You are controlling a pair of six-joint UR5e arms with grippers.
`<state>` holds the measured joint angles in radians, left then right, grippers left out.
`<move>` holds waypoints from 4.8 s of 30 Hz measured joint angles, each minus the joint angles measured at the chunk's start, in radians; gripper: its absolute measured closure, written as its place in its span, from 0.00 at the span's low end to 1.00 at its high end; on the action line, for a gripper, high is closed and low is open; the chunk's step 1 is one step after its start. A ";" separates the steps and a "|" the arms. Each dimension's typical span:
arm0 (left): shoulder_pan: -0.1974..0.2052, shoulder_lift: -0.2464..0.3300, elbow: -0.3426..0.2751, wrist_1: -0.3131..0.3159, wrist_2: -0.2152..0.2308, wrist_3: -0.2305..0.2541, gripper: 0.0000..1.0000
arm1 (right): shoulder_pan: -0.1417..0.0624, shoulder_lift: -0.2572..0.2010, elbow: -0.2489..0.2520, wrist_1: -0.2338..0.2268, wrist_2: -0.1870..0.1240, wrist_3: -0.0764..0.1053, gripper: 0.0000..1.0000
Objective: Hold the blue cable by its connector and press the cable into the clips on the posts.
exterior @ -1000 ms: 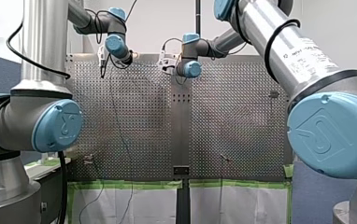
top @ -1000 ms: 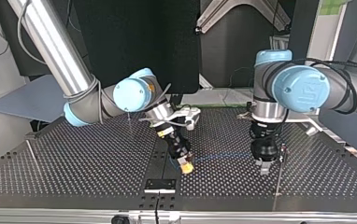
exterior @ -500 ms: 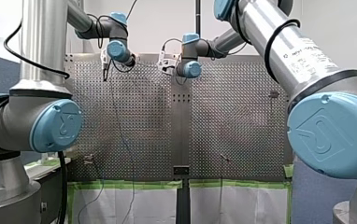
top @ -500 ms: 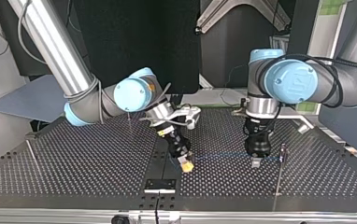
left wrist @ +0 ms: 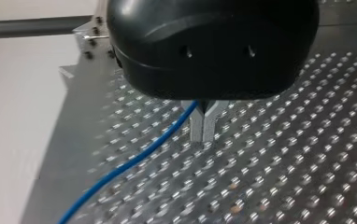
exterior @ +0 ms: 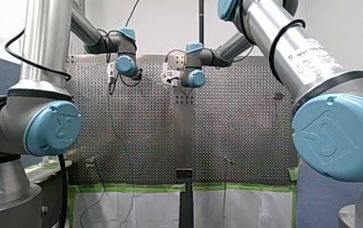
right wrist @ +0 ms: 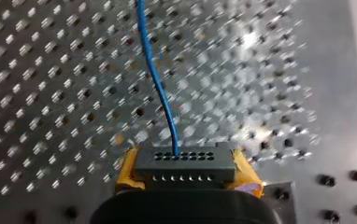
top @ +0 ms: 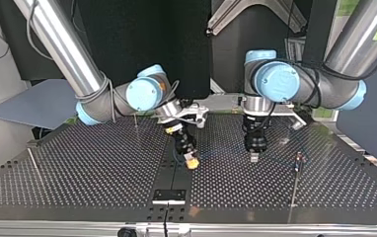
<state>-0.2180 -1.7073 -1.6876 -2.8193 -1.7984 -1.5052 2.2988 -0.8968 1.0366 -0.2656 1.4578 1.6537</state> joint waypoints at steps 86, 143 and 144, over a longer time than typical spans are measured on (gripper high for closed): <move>-0.359 -0.739 -0.151 0.638 -0.171 -0.022 1.00 | -0.178 0.368 0.750 -0.745 0.224 0.027 0.98; -0.626 -1.005 0.321 0.425 -0.371 -0.077 1.00 | -0.573 0.282 0.898 -0.975 -0.171 0.067 0.98; -0.627 -1.006 0.331 0.426 -0.378 -0.077 1.00 | -0.573 0.281 0.892 -0.968 -0.178 0.067 0.98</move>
<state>-0.8454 -2.7129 -1.3563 -2.3937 -2.1762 -1.5821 1.7255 -0.6153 1.9281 -1.2334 1.2801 1.7203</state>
